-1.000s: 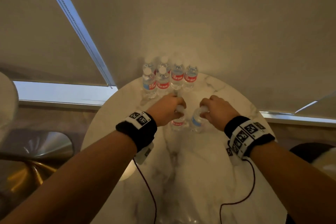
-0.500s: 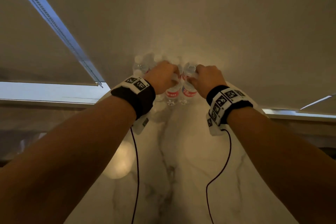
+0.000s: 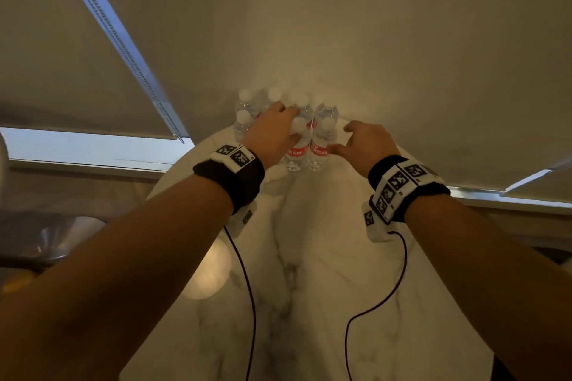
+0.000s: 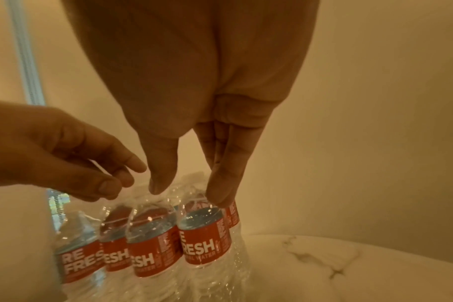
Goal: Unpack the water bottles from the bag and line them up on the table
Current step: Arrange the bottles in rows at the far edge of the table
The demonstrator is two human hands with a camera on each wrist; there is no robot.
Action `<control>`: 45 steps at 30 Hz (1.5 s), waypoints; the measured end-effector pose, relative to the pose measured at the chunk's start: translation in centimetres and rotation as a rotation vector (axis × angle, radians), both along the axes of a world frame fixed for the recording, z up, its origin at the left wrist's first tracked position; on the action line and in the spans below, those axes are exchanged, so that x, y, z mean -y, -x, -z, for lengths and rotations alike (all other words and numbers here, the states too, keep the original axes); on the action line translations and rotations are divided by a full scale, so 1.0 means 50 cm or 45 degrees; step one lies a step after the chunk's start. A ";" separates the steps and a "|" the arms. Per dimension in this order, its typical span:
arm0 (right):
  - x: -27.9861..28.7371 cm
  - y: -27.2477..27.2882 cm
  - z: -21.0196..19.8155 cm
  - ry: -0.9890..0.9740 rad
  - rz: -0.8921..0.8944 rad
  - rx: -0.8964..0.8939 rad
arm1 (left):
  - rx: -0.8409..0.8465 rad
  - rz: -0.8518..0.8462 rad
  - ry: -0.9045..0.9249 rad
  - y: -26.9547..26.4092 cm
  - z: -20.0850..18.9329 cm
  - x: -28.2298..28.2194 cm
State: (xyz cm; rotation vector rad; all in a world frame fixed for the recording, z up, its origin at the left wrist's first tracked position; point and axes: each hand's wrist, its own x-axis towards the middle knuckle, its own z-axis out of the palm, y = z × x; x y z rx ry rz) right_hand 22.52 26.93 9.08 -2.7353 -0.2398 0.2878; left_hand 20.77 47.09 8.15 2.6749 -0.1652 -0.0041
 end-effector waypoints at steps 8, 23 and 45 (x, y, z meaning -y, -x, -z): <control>0.075 0.258 -0.025 -0.183 -0.175 -0.201 | 0.027 -0.002 0.119 0.267 -0.016 0.016; 0.169 0.757 -0.018 -0.117 -0.482 -0.458 | -0.526 0.552 0.150 0.732 -0.017 0.102; 0.259 0.444 -0.020 -0.038 -0.237 -0.228 | -0.294 0.358 0.138 0.339 -0.030 0.202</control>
